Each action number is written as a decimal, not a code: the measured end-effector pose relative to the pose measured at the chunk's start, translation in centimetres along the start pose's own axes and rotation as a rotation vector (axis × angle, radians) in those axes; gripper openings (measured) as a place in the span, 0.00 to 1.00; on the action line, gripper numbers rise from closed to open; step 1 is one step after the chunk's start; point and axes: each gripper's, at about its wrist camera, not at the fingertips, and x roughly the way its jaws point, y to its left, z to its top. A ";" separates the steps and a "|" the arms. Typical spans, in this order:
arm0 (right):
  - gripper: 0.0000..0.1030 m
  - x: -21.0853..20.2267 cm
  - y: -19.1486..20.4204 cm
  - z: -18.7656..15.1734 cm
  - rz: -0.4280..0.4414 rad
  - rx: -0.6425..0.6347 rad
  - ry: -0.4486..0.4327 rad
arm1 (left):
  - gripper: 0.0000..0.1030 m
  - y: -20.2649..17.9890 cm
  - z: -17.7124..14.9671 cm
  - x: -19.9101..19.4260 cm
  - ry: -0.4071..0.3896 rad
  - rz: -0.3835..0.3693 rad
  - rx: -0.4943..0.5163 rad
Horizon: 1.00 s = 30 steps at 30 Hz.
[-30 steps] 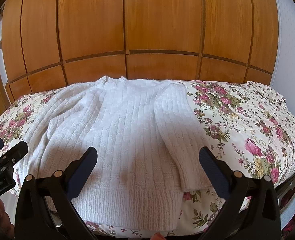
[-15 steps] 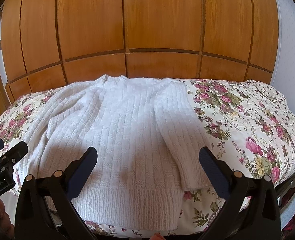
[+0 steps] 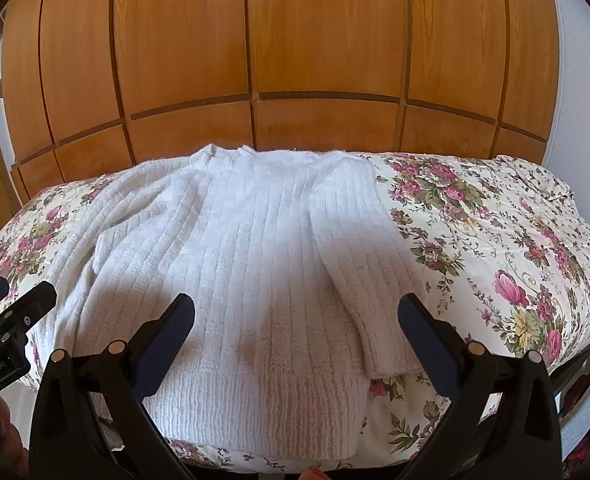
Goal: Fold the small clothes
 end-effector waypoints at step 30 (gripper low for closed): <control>0.98 6.2 -1.0 1.6 -0.049 -0.005 0.046 | 0.97 5.1 -0.4 4.3 0.101 -0.153 -0.098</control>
